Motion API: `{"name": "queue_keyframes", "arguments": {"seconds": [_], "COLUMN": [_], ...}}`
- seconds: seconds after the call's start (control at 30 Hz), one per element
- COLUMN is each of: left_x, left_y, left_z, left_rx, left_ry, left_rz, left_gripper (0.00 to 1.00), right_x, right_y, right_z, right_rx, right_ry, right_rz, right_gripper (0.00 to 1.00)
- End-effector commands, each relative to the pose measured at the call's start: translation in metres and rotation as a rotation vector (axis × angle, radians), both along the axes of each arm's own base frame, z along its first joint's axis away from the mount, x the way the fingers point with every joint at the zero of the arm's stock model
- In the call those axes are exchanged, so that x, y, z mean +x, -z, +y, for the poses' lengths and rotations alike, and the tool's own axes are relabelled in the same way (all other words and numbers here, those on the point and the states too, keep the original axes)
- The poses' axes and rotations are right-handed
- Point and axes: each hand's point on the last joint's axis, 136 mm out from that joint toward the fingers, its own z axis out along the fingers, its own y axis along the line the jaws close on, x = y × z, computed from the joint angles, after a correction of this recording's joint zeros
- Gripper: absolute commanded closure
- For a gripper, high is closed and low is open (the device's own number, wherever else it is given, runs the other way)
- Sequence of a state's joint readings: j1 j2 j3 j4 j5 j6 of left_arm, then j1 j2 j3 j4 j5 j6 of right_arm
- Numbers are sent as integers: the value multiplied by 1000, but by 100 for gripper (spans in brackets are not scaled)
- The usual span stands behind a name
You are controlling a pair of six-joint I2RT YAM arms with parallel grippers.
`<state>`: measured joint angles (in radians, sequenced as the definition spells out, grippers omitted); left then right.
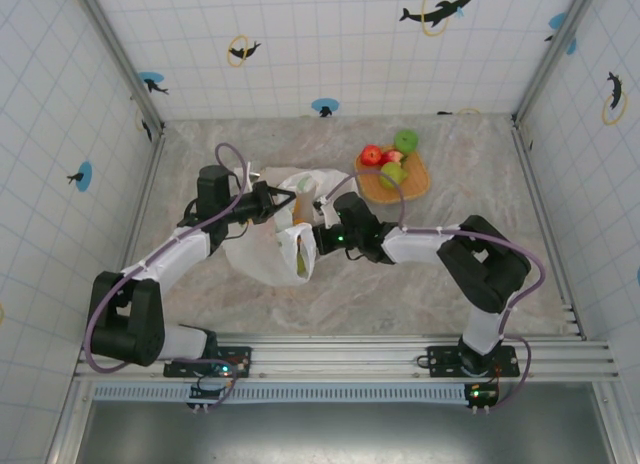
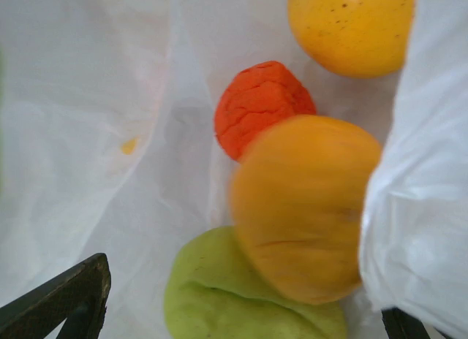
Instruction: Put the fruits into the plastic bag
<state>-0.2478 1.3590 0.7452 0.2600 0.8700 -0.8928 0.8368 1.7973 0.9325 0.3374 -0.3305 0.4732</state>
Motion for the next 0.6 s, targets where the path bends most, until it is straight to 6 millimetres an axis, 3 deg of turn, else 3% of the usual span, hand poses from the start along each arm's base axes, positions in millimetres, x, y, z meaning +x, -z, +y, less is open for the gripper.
{"name": "queue_keyframes", "arguments": {"seconds": [0.0,0.2,0.4,0.57], "left_x": [-1,4,9,15], "left_y": [-35,-23,-17,-5], "left_z": [-3,1,2,8], "left_rx": [-46,2,17,68], "left_ry": [29,-2,-22,-66], "left_rz": [-91,-74,-55,-26], "left_gripper": [100,100,100,100], "right_x": [6,-24,-26,-28], "right_y": [-20,-38,-34,-36], "right_z": [-14,-24,-46,-78], "right_rx": [-50,66,37,-14], "right_ry": [21,-97,-61,-20], "right_rz": [-91,-94,-100,-141], "right_gripper": [7,10,16,17]}}
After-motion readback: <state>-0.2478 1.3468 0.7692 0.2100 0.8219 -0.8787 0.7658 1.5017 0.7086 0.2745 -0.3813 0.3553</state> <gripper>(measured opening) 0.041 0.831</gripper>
